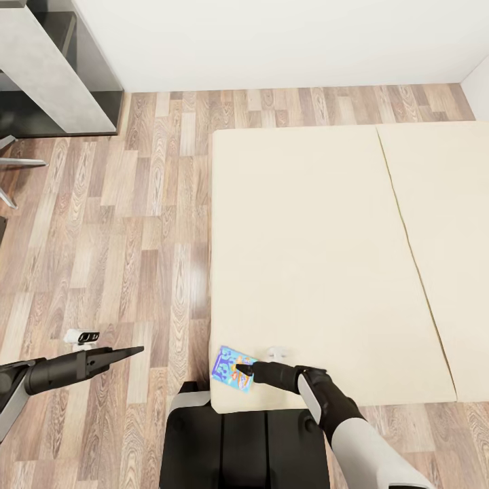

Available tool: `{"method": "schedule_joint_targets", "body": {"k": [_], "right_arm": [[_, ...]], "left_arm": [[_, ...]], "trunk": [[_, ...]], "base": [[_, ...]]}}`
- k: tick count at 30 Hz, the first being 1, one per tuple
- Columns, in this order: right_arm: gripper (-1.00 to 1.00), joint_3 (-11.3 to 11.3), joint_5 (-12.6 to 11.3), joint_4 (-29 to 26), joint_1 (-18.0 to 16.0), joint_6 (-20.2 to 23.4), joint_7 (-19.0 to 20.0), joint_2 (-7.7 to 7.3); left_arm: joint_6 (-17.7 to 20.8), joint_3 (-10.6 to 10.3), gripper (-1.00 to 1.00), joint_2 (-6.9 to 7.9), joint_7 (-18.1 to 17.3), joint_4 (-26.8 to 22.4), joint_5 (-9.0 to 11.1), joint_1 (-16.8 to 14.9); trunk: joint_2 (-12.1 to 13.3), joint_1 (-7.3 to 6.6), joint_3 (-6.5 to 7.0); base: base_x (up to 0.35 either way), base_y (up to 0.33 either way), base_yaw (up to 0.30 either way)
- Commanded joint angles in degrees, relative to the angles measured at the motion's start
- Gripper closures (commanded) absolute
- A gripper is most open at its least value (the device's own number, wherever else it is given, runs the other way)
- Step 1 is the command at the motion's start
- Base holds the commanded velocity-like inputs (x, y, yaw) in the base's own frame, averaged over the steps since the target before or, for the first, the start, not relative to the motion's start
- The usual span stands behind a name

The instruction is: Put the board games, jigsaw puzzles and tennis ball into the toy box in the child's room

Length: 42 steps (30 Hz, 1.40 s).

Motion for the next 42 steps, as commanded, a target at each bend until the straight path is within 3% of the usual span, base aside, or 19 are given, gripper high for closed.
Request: {"method": "schedule_joint_targets", "body": {"k": [1, 42], "right_arm": [[-1.0, -0.39, -0.27, -0.04, 0.0, 0.47, 0.19, 0.11], [-1.0, -0.18, -0.13, 0.05, 0.02, -0.09, 0.36, 0.73]], "left_arm": [[0.61, -0.03, -1.0, 0.02, -0.2, -0.01, -0.01, 0.0], [0.56, -0.04, -1.0, 0.01, -0.2, -0.01, -0.02, 0.06]], "trunk": [[-0.09, 0.03, -0.06], [-0.09, 0.03, -0.06]], "base": [[0.0, 0.0, 0.0], [0.0, 0.0, 0.0]]}}
